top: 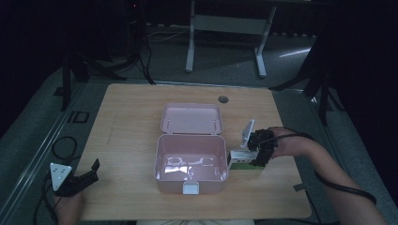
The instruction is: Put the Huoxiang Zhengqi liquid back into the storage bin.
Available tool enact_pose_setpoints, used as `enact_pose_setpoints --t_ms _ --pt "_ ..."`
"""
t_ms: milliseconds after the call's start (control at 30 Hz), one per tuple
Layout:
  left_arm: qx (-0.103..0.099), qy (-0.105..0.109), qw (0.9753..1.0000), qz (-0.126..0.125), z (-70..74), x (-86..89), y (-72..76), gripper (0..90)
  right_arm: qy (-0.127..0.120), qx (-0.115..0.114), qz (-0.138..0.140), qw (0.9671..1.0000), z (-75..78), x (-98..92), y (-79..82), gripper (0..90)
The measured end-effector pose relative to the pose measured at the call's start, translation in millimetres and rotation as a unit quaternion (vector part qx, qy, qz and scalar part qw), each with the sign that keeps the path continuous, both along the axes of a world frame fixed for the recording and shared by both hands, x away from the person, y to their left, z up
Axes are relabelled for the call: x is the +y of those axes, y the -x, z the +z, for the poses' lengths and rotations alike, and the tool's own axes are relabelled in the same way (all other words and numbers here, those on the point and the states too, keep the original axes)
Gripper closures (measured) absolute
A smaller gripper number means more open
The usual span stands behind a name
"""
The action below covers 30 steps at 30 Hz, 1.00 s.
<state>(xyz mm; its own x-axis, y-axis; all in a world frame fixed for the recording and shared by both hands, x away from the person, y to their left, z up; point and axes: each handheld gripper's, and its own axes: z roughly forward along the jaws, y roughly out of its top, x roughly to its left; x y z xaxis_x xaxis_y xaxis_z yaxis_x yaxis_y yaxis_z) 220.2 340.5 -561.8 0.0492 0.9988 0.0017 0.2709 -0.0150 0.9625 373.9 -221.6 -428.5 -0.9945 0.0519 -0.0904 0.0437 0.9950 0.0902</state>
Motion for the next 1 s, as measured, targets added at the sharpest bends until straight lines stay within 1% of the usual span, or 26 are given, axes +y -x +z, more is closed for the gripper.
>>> enact_pose_setpoints --t_ms 33,100,200,300,333,367,400,567,667,833,900,1000 --pt "0.0 0.0 1.0 0.0 0.0 0.0 0.0 4.5 0.001 0.0 0.0 1.0 -2.5 0.5 -0.9 30.0" --pt "0.0 0.0 1.0 -0.001 0.0 0.0 -0.2 4.5 0.002 0.009 -0.001 1.0 -6.4 1.6 -2.5 30.4" --pt "0.0 -0.001 1.0 -0.001 0.0 -0.1 -0.2 4.5 0.01 0.009 0.0 0.9999 -13.1 2.7 -4.9 32.0" --pt "0.0 0.0 1.0 -0.001 0.0 -0.1 -0.2 4.5 0.011 0.01 0.0 0.9999 -16.4 2.8 -7.0 33.4" --pt "0.0 -0.001 1.0 0.0 0.0 -0.1 -0.2 4.5 0.013 0.007 0.0 0.9999 -17.7 2.9 -8.0 35.1" --pt "0.0 0.0 1.0 -0.001 0.0 -0.1 -0.2 4.5 0.013 0.009 0.002 0.9999 -18.5 2.7 -9.0 37.7" --pt "0.001 -0.001 1.0 -0.001 0.0 0.0 -0.2 4.5 0.013 0.012 0.002 0.9998 -19.3 2.5 -10.1 38.1" --pt "0.001 -0.001 1.0 -0.001 0.0 -0.2 -0.5 4.5 0.028 0.02 0.007 0.9994 -24.0 4.1 -15.1 45.8" --pt "0.001 0.0 1.0 -0.001 0.0 -0.1 -0.4 4.5 0.042 0.022 0.017 0.9987 -27.8 7.4 -15.9 48.9" --pt "0.001 -0.001 1.0 -0.001 0.0 -0.3 -0.7 4.5 0.062 0.025 0.025 0.9975 -32.4 11.8 -15.3 54.6" --pt "0.001 -0.001 1.0 -0.002 0.0 -0.4 -0.7 4.5 0.066 0.026 0.026 0.9971 -33.2 12.8 -15.3 58.4" --pt "0.001 -0.001 1.0 -0.002 0.0 -0.3 -0.6 4.5 0.069 0.026 0.034 0.9967 -33.3 13.6 -14.4 60.1"
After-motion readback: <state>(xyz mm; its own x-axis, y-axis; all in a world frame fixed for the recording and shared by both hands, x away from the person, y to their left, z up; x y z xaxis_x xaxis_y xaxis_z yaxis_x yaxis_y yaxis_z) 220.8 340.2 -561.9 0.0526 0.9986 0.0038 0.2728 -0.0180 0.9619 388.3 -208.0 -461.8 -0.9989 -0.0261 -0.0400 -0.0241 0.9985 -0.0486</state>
